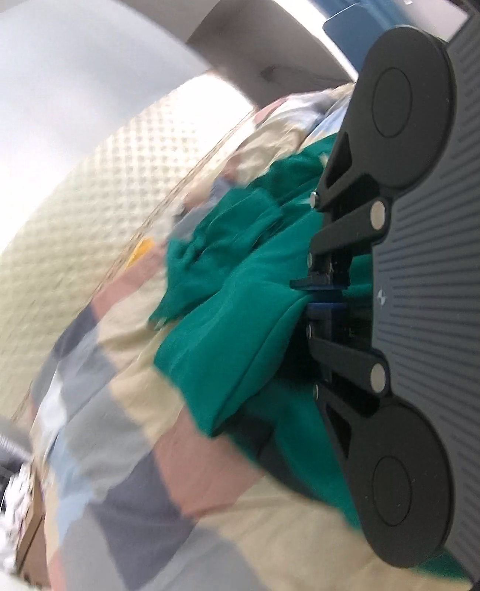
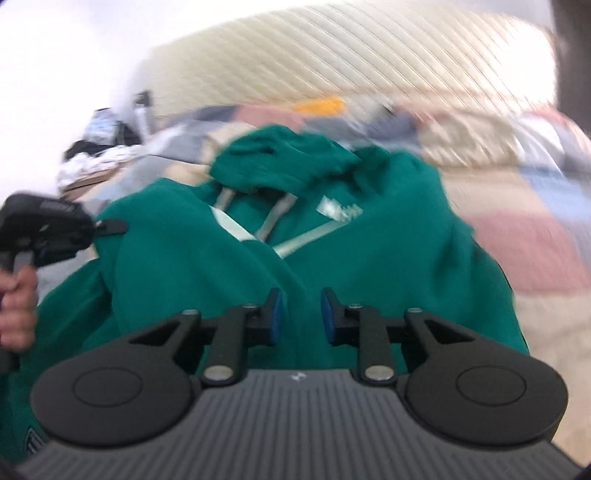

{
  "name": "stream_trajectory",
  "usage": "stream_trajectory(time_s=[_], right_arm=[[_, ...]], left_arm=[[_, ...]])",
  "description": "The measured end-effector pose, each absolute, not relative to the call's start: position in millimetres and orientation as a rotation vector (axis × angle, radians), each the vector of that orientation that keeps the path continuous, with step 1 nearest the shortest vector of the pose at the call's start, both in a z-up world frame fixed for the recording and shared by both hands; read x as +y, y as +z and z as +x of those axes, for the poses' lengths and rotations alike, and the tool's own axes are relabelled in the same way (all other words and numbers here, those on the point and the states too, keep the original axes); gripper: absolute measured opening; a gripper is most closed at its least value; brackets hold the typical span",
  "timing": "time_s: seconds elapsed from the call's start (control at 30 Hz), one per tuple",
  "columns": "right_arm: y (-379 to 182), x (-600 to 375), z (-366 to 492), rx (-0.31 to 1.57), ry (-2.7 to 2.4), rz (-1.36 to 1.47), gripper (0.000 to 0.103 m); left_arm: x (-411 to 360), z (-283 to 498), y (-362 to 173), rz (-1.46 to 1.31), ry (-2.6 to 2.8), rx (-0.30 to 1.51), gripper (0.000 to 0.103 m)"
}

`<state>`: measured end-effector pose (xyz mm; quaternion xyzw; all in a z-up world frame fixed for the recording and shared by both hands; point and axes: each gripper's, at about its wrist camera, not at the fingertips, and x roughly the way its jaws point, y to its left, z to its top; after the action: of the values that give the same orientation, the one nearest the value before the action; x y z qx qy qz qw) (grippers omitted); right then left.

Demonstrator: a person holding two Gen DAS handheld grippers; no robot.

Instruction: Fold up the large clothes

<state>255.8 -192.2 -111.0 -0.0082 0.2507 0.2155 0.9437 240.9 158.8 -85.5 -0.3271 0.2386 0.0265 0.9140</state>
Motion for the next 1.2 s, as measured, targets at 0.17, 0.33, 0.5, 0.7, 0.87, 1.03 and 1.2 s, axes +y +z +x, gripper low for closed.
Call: stream_trajectory(time_s=[0.17, 0.33, 0.5, 0.7, 0.87, 1.03, 1.2], right_arm=[[-125, -167, 256, 0.569, 0.482, -0.136, 0.025], [-141, -159, 270, 0.644, 0.479, -0.133, 0.025], [-145, -161, 271, 0.663, 0.475, -0.092, 0.026], [-146, -160, 268, 0.65, 0.485, -0.098, 0.027], [-142, -164, 267, 0.646, 0.471, -0.073, 0.027], [-130, -167, 261, 0.612, 0.442, -0.032, 0.027], [-119, -166, 251, 0.582, 0.446, -0.028, 0.027]], left_arm=[[165, 244, -94, -0.621, 0.135, 0.57, 0.006], [152, 253, -111, -0.534, 0.18, 0.64, 0.007], [144, 260, -118, -0.464, 0.184, 0.671, 0.007], [139, 258, -113, -0.451, 0.179, 0.699, 0.025], [123, 240, -95, -0.37, 0.217, 0.623, 0.037], [103, 229, -81, -0.309, 0.163, 0.591, 0.038], [91, 225, -81, -0.262, 0.145, 0.599, 0.039]])
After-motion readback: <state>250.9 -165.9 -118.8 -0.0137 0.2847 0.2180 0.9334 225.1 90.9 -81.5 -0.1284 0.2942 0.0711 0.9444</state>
